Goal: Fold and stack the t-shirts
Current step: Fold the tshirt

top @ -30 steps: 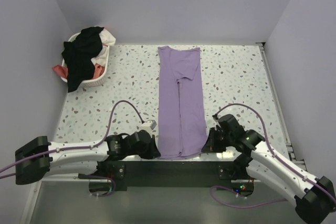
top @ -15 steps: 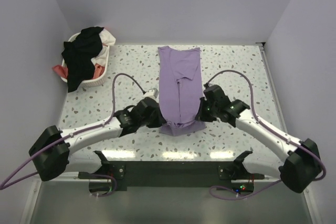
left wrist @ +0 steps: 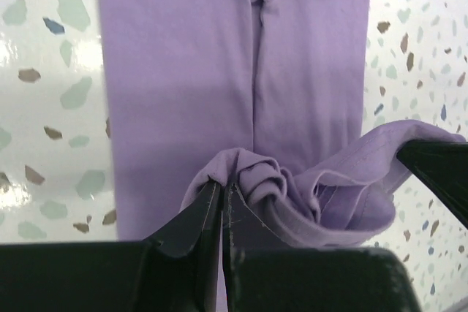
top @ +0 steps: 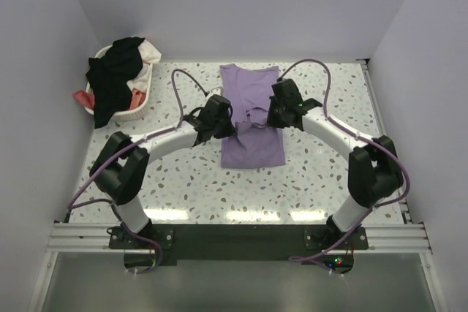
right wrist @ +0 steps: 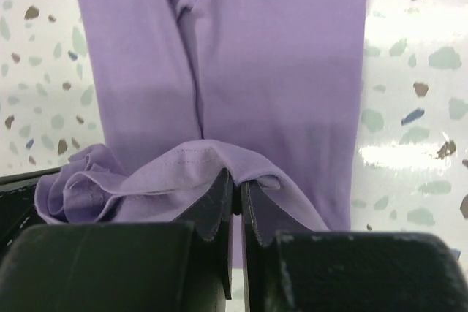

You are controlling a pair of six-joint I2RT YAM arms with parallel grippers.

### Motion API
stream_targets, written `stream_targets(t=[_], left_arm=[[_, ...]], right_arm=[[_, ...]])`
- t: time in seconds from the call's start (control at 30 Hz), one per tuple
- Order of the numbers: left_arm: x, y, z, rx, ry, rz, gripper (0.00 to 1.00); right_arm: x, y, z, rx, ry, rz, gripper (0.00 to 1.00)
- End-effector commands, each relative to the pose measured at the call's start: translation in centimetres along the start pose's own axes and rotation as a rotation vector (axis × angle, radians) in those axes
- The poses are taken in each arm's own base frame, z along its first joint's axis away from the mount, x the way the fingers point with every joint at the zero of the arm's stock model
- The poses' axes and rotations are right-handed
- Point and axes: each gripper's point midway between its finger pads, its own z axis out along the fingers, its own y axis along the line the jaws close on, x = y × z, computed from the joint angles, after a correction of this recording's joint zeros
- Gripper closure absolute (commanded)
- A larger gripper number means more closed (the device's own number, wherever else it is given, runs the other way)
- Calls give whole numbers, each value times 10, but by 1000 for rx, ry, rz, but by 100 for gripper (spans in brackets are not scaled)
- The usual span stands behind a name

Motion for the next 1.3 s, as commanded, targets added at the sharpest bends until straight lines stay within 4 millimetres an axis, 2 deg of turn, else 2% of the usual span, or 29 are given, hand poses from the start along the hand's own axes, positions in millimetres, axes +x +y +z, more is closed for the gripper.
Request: stream_targets(t=[0.0, 0.07, 0.1, 0.27, 0.3, 0.47, 0.6, 0.83, 0.9, 0.93, 0.97, 1.0, 1.03, 1.07, 1.13, 1.17, 1.23, 1.27], left_arm=[[-39, -11, 12, 19, -69, 6, 100], [-43, -6, 23, 0, -61, 8, 100], [-54, -8, 24, 3, -74, -1, 100], [-69, 4, 43, -35, -71, 14, 100], [-76, 6, 44, -39, -80, 10, 100], [-85, 15, 58, -48, -67, 9, 100], [-89, 17, 64, -49, -62, 15, 100], [-94, 23, 71, -58, -64, 24, 100], [-99, 22, 70, -41, -74, 28, 97], [-101, 21, 69, -39, -79, 34, 95], [-104, 22, 67, -39, -85, 37, 86], [-108, 22, 65, -38, -94, 37, 80], [-114, 21, 60, -36, -111, 45, 75], [-118, 23, 57, -40, -121, 46, 64], [-127, 22, 46, -44, -156, 54, 54], [-130, 20, 42, -38, -167, 58, 49], [-132, 18, 35, -25, -180, 58, 49], [-127, 17, 34, -11, -174, 60, 53]], right_arm=[[-40, 4, 15, -28, -63, 20, 100], [-44, -7, 32, -13, -48, 48, 100], [-47, -5, 36, -26, -42, 58, 100], [-55, -20, 59, 2, -25, 86, 100], [-59, -20, 60, -3, -26, 93, 100], [-69, -29, 71, -4, -23, 126, 100], [-68, -33, 79, -14, 0, 145, 100], [-76, -41, 80, -29, 0, 174, 100], [-81, -40, 78, -45, -5, 169, 93], [-84, -41, 77, -51, -9, 167, 82], [-90, -37, 73, -65, -21, 161, 77], [-92, -37, 72, -67, -21, 157, 71], [-95, -37, 70, -69, -25, 141, 60], [-100, -35, 65, -72, -38, 133, 57], [-103, -34, 59, -72, -47, 119, 49], [-104, -35, 57, -73, -51, 119, 48], [-104, -27, 50, -104, -77, 107, 48], [-97, -25, 50, -113, -68, 105, 49]])
